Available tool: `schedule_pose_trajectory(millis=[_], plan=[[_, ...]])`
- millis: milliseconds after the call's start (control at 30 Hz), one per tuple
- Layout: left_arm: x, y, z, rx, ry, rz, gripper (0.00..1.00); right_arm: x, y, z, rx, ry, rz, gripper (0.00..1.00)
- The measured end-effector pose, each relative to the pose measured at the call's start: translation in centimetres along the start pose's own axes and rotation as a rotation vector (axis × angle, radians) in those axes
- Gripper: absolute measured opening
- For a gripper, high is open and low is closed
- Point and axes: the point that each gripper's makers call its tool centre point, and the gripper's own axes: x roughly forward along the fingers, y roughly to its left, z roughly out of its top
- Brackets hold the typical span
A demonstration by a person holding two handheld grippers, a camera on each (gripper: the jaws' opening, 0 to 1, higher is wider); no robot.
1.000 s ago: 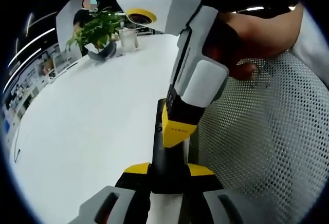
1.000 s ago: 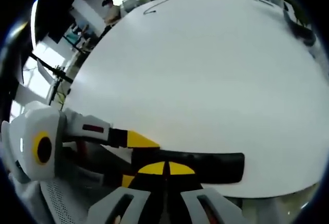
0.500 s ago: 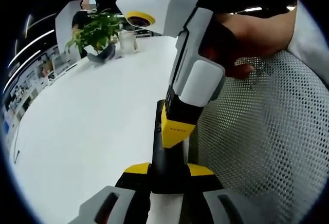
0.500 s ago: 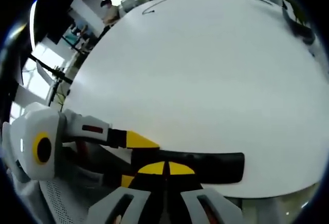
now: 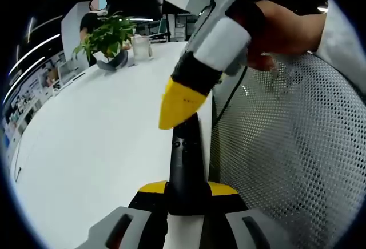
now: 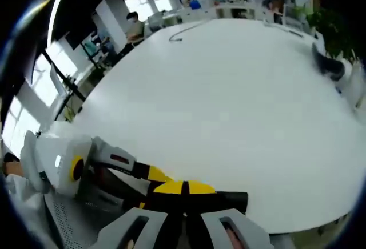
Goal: Press the specified remote control buttons in sequence, fully releasing each button before pressing the next.
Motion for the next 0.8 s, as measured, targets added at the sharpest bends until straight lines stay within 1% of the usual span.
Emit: schedule_pose_trajectory(millis=[67, 100, 133, 167, 233, 267, 300, 333, 367, 400, 433, 467, 533, 600, 633, 667, 700, 767, 800], plan=[[0.0, 0.0, 0.0, 0.000, 0.003, 0.001, 0.25, -1.9, -0.5, 2.3, -0.015, -0.145, -0.011, 0.00], [0.0, 0.0, 0.0, -0.001, 0.005, 0.001, 0.25, -2.5, -0.8, 2.8, -0.032, -0.178, -0.029, 0.00], [0.0, 0.0, 0.0, -0.002, 0.005, 0.001, 0.25, -3.5, -1.7, 3.3, -0.040, -0.206, -0.065, 0.00], [0.0, 0.0, 0.0, -0.002, 0.006, 0.002, 0.25, -3.8, -1.9, 3.4, -0.039, -0.217, -0.074, 0.00], [0.0, 0.0, 0.0, -0.002, 0.007, 0.001, 0.25, -5.3, -2.8, 4.3, -0.035, -0.296, -0.103, 0.00], [0.1, 0.0, 0.0, -0.001, 0.008, 0.001, 0.25, -6.0, -3.7, 4.6, -0.028, -0.339, -0.131, 0.01], [0.1, 0.0, 0.0, 0.000, 0.008, 0.000, 0.25, -6.2, -4.2, 4.6, -0.032, -0.352, -0.144, 0.04], [0.1, 0.0, 0.0, 0.000, 0.009, -0.001, 0.25, -6.4, -4.6, 4.2, -0.029, -0.345, -0.152, 0.07], [0.1, 0.0, 0.0, -0.001, 0.012, -0.001, 0.25, -6.6, -5.4, 3.9, -0.015, -0.337, -0.176, 0.08], [0.1, 0.0, 0.0, -0.002, 0.017, -0.002, 0.25, -7.2, -5.8, 4.6, 0.012, -0.382, -0.193, 0.10], [0.1, 0.0, 0.1, 0.000, 0.025, -0.002, 0.24, -7.6, -5.7, 5.1, 0.008, -0.411, -0.193, 0.14], [0.1, 0.0, 0.1, 0.000, 0.029, -0.002, 0.24, -8.3, -5.7, 5.9, -0.027, -0.440, -0.217, 0.18], [0.1, 0.0, 0.0, 0.002, 0.034, -0.003, 0.24, -9.0, -6.0, 6.5, -0.104, -0.458, -0.277, 0.24], [0.1, 0.0, 0.0, 0.003, 0.035, -0.003, 0.24, -9.5, -6.6, 6.8, -0.210, -0.459, -0.350, 0.33], [0.1, 0.0, 0.0, 0.004, 0.035, -0.004, 0.24, -9.7, -6.8, 6.9, -0.235, -0.464, -0.370, 0.38], [0.1, 0.0, 0.0, 0.007, 0.035, -0.006, 0.24, -9.8, -7.2, 7.0, -0.241, -0.478, -0.379, 0.41], [0.0, 0.0, -0.1, 0.011, 0.039, -0.010, 0.24, -10.0, -7.4, 6.9, -0.222, -0.487, -0.364, 0.44], [0.0, 0.0, -0.1, 0.016, 0.043, -0.017, 0.24, -10.4, -8.3, 7.0, -0.210, -0.502, -0.359, 0.53], [0.0, 0.0, -0.1, 0.019, 0.046, -0.022, 0.24, -10.8, -9.0, 7.2, -0.215, -0.510, -0.369, 0.55]])
